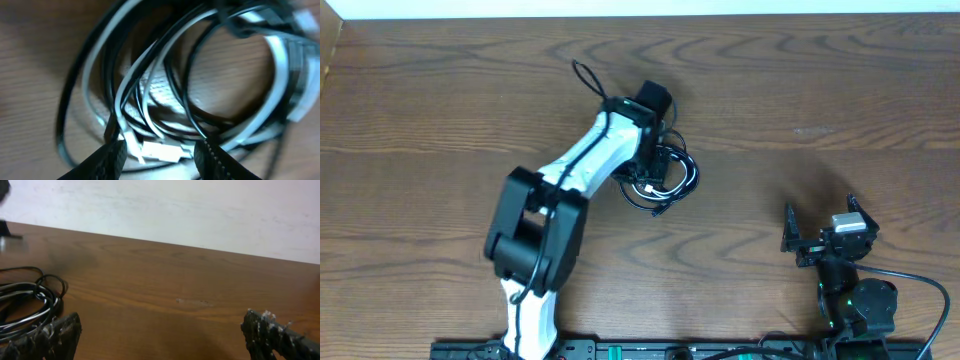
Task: Untangle cables
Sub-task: 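Lower the left gripper and grasp a black cable loop in the bundle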
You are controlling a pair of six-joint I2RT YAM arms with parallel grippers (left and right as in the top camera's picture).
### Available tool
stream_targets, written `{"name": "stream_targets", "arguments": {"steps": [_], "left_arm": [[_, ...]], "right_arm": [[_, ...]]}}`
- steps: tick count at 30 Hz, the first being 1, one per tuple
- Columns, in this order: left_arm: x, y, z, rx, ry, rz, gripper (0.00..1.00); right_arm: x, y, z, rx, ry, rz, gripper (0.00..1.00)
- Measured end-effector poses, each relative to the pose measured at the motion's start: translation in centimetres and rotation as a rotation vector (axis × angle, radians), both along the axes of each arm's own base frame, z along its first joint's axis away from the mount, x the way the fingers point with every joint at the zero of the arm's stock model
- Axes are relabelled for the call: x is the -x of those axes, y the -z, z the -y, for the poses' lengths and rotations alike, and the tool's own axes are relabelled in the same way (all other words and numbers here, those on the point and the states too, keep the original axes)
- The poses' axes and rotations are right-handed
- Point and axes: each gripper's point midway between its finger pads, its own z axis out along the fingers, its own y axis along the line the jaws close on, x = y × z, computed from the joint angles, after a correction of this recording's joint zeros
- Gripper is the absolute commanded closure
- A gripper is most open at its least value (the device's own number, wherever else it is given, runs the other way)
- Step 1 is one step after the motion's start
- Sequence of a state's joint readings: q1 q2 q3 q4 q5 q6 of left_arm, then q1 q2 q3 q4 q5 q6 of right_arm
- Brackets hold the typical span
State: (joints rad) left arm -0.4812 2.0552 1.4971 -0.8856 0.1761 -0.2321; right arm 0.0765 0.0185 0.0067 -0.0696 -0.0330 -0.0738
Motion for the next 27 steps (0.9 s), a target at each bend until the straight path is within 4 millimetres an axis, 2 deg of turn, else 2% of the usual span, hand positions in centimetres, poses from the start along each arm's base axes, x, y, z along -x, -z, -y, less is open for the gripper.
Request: {"name": "stream_targets", "arguments": {"steps": [1,2,4,5,10,12,13,14,17,23,26,27], "left_arm": [[0.1,0.5,-0.1,-0.013,0.001,-0.008,0.64],[0.1,1.2,-0.4,-0.036,0.006,-0.017,0.70],[0.1,2.4,-1.1,-0.077,0.030,-0.027,0.79],[0.0,2.4,-1.2,-0.088,0.047,-0.018,0.81],[-1.2,2.4,-3.4,-0.230,0.224,0.056,0.82],[-2.4,2.2,-5.1,-0.347,0.282,0.108,0.80],[-3.8,2.0,-6.4,-0.445,0.311,0.162,0.73],[-4.9,1.7,-7.4,-0.518,0.329,0.201,0.71],[-7.0,0.6,-9.0,-0.654,0.355,0.280,0.71],[-8.3,-1.7,-9.3,-0.711,0.352,0.323,0.59],[-8.5,-3.8,-8.7,-0.660,0.307,0.366,0.57],[-8.4,-5.1,-8.0,-0.597,0.275,0.393,0.57]], "right_arm": [[0.0,0.0,0.0,0.000,0.000,0.000,0.01],[0.0,0.0,0.0,0.000,0.000,0.000,0.01],[0.0,0.0,0.0,0.000,0.000,0.000,0.01],[0.0,0.0,0.0,0.000,0.000,0.000,0.01],[0.0,0.0,0.0,0.000,0.000,0.000,0.01],[0.0,0.0,0.0,0.000,0.000,0.000,0.01],[0.0,0.0,0.0,0.000,0.000,0.000,0.01],[0.0,0.0,0.0,0.000,0.000,0.000,0.01],[0.0,0.0,0.0,0.000,0.000,0.000,0.01],[0.0,0.0,0.0,0.000,0.000,0.000,0.01],[0.0,0.0,0.0,0.000,0.000,0.000,0.01],[0.0,0.0,0.0,0.000,0.000,0.000,0.01]]}}
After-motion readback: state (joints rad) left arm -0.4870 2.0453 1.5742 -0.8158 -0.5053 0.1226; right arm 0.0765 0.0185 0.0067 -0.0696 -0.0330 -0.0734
